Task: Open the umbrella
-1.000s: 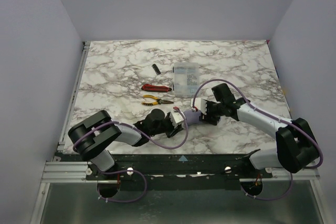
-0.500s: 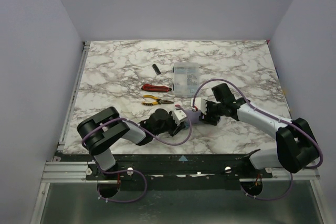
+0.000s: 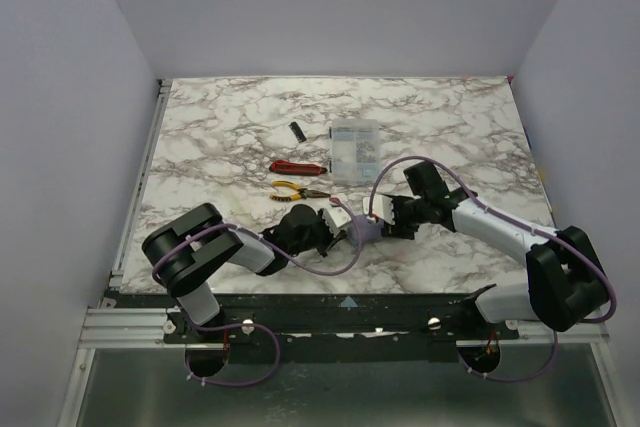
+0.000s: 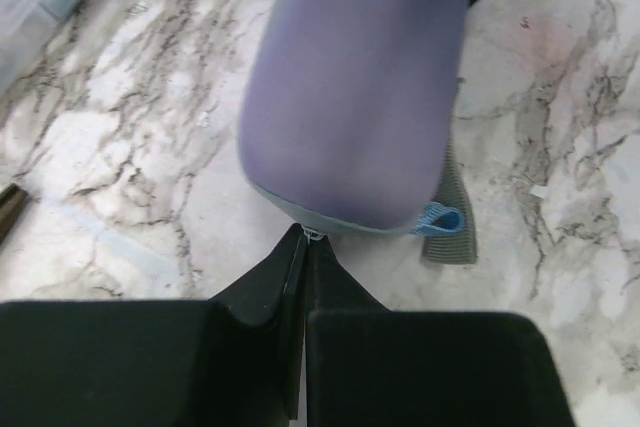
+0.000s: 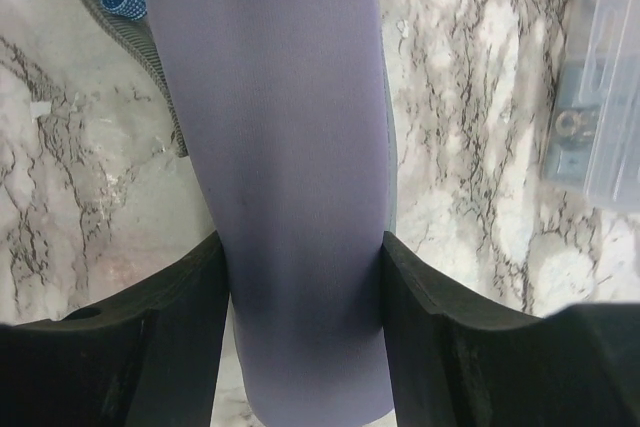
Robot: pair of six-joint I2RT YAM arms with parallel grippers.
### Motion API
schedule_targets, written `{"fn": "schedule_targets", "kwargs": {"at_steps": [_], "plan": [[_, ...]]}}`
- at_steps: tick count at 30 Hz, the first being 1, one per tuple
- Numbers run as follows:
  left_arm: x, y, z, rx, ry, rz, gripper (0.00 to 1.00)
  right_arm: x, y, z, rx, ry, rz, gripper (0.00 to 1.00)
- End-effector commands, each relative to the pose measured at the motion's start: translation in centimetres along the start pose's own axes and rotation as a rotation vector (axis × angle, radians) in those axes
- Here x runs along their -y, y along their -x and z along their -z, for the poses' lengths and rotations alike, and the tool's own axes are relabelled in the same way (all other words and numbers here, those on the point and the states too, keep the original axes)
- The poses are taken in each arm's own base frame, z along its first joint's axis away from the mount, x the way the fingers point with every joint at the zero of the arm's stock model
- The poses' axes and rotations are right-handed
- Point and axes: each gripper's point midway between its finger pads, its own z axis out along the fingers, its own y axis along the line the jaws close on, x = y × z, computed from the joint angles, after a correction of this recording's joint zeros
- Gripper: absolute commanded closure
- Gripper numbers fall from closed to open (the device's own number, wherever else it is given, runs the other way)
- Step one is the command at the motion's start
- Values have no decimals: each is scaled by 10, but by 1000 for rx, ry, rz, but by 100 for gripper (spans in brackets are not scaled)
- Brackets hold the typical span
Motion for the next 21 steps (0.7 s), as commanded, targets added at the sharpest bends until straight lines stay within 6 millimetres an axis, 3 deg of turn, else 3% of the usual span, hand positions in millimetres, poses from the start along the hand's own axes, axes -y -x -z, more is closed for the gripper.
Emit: {"fn": "schedule_targets", "kwargs": {"at_steps": [1,7,10,15,21], "plan": [[-34,14,2,29,82,-29,100,-69,-30,-2,-55,273,78,55],[-45,19,4,38,65,-69,100,-77,-37,0,-62,361,249,57],[-34,24,4,59,-6,-114,100,-63,-30,-4,-32,298,295,48],[-15,24,3,48,-72,-103,100,-16,-5,1,-49,183,57,15],[0,11,3,19,-103,-75,100,29,24,40,27,-5,-296,3]]}}
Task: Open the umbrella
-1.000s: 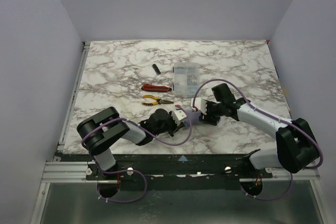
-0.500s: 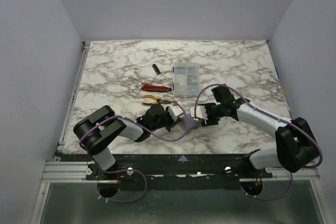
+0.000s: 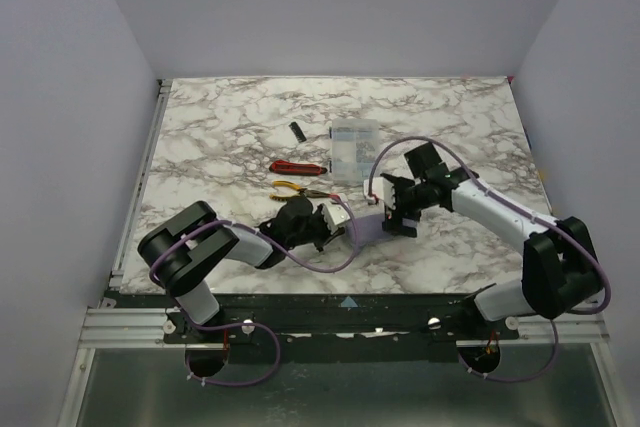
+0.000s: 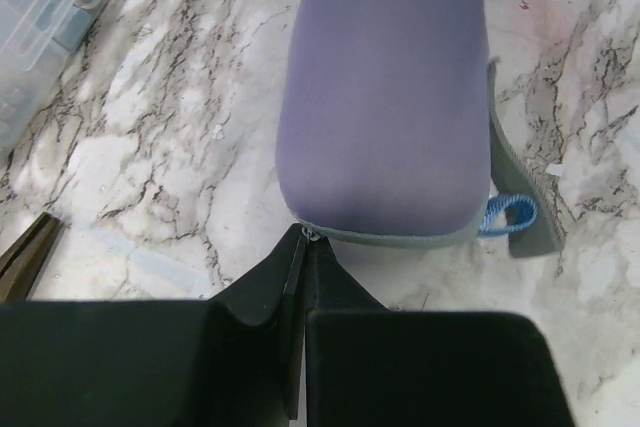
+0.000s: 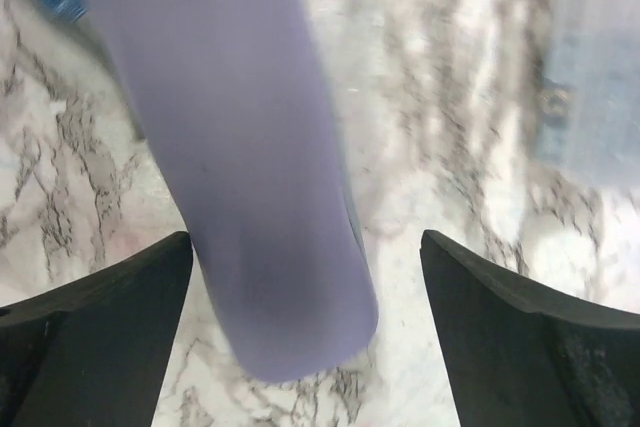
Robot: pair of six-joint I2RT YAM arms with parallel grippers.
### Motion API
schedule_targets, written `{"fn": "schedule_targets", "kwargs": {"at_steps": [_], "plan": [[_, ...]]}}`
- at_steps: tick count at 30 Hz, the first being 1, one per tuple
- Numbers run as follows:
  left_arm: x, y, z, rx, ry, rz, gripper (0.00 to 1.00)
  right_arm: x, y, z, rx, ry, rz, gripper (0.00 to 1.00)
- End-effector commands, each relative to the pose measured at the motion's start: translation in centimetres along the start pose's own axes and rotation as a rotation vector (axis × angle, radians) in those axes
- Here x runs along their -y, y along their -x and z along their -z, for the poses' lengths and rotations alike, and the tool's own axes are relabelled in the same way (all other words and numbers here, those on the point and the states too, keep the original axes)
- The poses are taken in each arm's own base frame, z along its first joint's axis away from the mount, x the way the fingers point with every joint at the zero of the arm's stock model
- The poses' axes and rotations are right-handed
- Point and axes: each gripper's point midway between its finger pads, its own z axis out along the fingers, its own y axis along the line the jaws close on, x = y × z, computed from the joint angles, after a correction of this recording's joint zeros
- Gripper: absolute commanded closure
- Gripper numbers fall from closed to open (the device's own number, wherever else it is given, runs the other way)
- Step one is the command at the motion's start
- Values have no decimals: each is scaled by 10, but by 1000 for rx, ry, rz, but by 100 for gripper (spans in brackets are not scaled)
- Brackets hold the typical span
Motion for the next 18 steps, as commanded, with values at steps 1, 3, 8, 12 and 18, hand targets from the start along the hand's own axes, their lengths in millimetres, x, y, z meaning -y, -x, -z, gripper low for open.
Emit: {"fn": "schedule_targets", "kwargs": {"at_steps": [1,3,8,12,18], "plan": [[14,5,0,17,-40,6,100,20,18,39,63,-120,-354,2],[13,4,-1,13,-26,21,100,27,13,54,59,-170,-475,2],[14,6,-7,11,6,41,100,57,-19,95,58,-318,-920,1],[23,11,-13,12,8,35,100,63,-38,109,-18,-323,-1304,1],[38,16,-26,-3,0,47,100,29,-29,88,-57,-113,-1639,1]]}}
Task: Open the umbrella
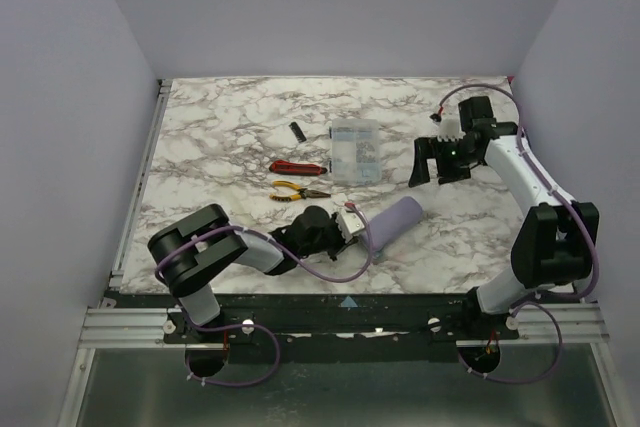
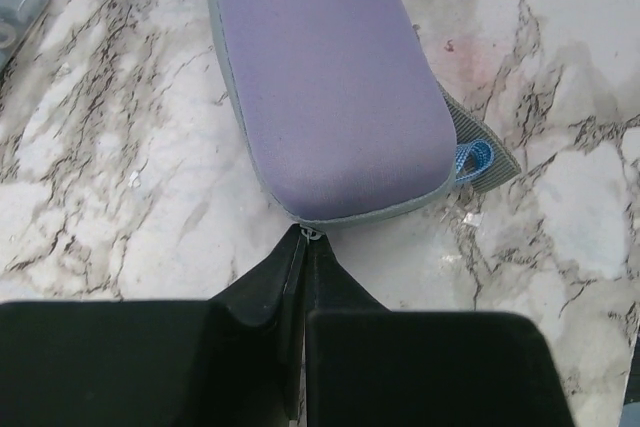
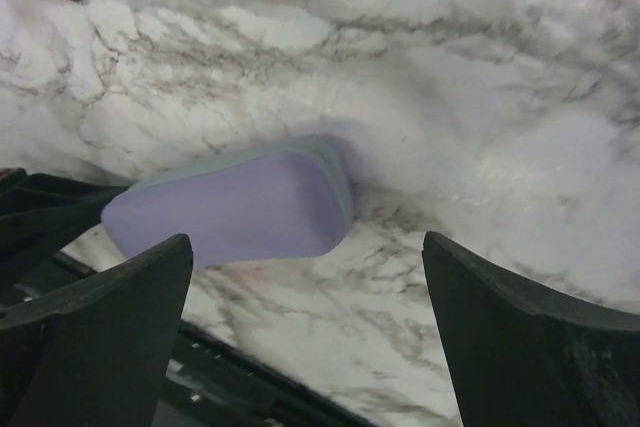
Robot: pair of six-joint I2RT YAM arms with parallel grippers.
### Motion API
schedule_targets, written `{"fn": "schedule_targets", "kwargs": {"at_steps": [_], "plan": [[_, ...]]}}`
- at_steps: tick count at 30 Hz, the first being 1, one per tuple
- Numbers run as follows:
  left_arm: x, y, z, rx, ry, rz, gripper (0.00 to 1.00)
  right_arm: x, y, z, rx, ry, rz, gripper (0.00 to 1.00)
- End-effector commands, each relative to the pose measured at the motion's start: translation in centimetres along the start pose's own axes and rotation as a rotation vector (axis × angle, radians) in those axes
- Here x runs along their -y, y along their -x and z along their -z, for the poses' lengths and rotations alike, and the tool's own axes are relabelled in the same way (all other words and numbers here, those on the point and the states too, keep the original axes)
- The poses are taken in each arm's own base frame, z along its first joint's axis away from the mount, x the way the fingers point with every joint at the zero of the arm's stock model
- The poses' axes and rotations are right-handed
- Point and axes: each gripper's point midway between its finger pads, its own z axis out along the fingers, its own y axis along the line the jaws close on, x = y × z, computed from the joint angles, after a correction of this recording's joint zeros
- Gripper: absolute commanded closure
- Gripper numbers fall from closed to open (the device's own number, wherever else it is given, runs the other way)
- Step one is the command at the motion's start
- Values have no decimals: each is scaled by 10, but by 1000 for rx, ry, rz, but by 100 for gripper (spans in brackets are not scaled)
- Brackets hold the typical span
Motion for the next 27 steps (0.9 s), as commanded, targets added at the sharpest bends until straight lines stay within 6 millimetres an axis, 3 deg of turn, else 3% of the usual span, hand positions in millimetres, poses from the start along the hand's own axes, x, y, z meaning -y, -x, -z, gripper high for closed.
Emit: {"fn": "schedule_targets", "kwargs": {"at_steps": [1,4,8,12,16,21,27], "plan": [[7,12,-14,9,19,23,100,-33,-54,-1,-203,100,-338,1],[16,19,-20,20,9,19,100,-47,-66,-4,-233,175,-398,1],[27,22,-25,21,-7,15,100,-51,-75,-21,-241,209,-480,3],[34,21,-28,17,-21,9,100,-41,-73,-41,-233,194,-488,10],[40,22,-31,21,-46,-2,100,-31,-84,-58,-273,162,-497,15],[44,25,-32,24,-66,-7,100,-31,-89,-70,-291,158,-485,20],[39,23,-30,-2,-48,0,100,-25,-99,-79,-327,168,-394,61]]}}
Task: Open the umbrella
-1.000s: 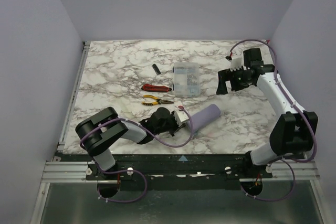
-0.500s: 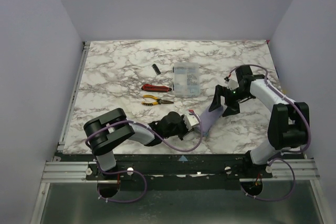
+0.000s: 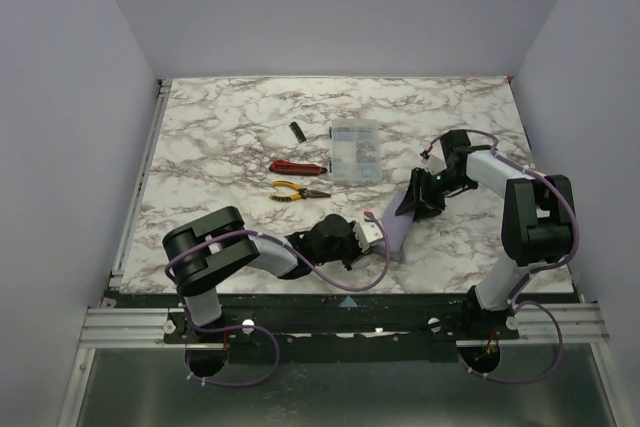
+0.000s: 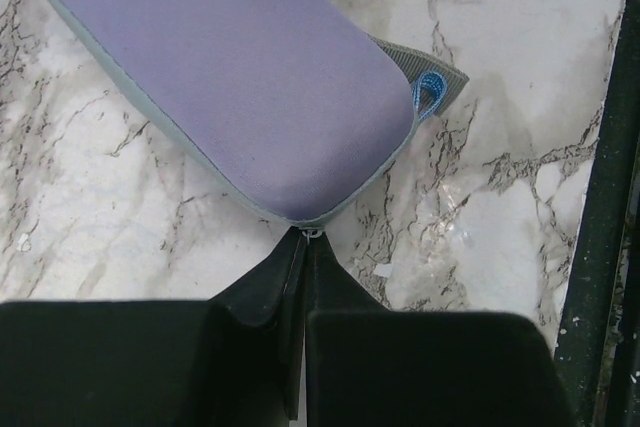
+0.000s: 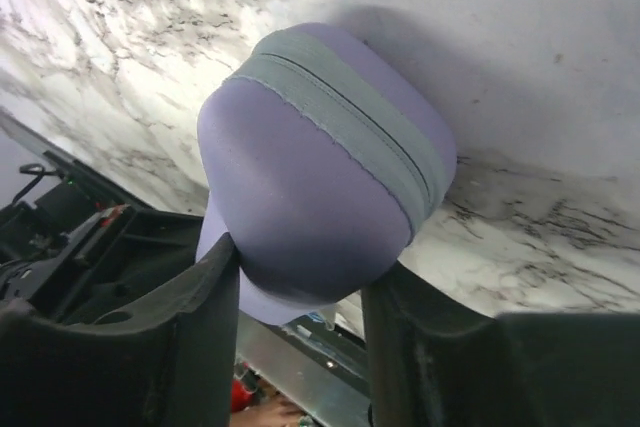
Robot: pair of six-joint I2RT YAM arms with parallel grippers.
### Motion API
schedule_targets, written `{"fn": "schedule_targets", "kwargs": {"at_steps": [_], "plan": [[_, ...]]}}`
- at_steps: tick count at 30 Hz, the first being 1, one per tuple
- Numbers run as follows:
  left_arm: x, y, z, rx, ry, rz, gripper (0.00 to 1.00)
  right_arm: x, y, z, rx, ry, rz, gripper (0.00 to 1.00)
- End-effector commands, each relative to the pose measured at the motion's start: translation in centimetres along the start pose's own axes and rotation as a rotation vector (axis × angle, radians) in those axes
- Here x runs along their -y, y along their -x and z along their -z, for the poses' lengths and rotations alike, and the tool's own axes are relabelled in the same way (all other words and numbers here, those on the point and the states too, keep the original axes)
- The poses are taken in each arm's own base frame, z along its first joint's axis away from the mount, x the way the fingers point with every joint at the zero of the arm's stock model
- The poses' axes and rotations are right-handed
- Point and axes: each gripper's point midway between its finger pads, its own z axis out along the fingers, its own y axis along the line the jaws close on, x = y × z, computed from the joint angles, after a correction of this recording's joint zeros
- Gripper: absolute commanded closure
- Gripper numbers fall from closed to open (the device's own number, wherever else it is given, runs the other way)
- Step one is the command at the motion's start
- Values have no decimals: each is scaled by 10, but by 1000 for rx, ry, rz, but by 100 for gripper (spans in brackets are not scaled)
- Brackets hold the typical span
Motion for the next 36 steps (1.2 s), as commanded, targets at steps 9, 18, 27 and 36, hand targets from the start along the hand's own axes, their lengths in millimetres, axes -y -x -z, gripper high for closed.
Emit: {"fn": "schedule_targets", "kwargs": {"at_steps": [9,18,27,36], "plan": [[-36,-4,11,-3,72,7,100,21,0,-22,-109,18,255,100],[-71,18,-4,29,112,8,100,9,7,-30,-167,65,425,100],[-103,24,-12,23,167,198,100,5,0,-40,-215,57,604,100],[-127,24,0,36,214,320,100,10,-6,-51,-257,-20,841,95]]}}
